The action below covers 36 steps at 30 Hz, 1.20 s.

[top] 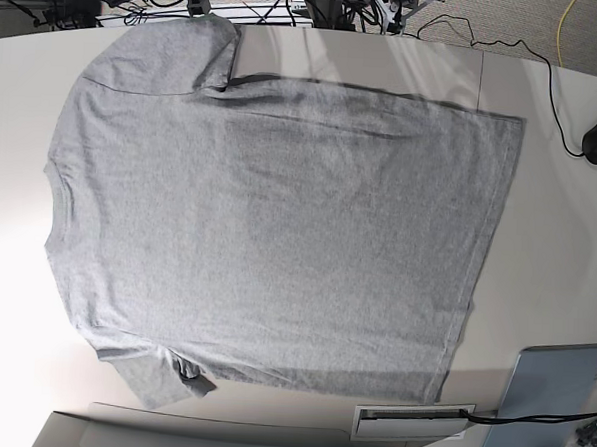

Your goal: Fold the T-shirt properly

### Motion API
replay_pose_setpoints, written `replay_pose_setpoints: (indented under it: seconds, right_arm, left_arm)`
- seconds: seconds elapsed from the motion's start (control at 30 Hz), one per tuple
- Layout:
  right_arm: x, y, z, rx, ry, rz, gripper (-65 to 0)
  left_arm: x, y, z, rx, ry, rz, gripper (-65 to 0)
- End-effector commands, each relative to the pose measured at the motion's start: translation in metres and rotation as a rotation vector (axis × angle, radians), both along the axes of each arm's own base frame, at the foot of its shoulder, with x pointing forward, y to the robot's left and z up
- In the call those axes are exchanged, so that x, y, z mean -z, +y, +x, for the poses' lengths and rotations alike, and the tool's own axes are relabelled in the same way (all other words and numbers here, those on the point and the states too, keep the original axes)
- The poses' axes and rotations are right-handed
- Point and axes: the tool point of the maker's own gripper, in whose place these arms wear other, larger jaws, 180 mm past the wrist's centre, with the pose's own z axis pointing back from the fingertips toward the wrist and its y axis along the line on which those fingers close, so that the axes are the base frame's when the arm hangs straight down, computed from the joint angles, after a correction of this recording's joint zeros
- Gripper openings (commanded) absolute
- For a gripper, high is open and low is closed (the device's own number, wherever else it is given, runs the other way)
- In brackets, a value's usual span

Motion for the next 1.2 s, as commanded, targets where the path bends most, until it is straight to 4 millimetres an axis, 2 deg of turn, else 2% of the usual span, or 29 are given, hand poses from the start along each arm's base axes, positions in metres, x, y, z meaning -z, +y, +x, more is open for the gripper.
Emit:
replay_pose_setpoints:
  seconds: [0.0,0.83,1.03,1.17]
  right_arm:
    - [-0.001,-0.004,-0.003,0.009,-0.002,-0.001,-49.0]
    - [-0.001,-0.003,-0.003,0.009,-0.001,0.000,-49.0]
    - [-0.003,0.001,-0.011,0.004,0.019,0.038,-49.0]
    - [-0.007,-0.015,-0.021,0.040,0.017,0.024,-49.0]
  left_arm:
    - [0.000,0.003,-0.012,0.016,0.022,0.008,-51.0]
    - [0.000,0.003,-0.012,0.016,0.023,0.009,-51.0]
    - [0.001,0.003,-0.019,0.021,0.063,0.013,-51.0]
    - [0.000,0.005,-0.027,0.096,0.114,0.030,-51.0]
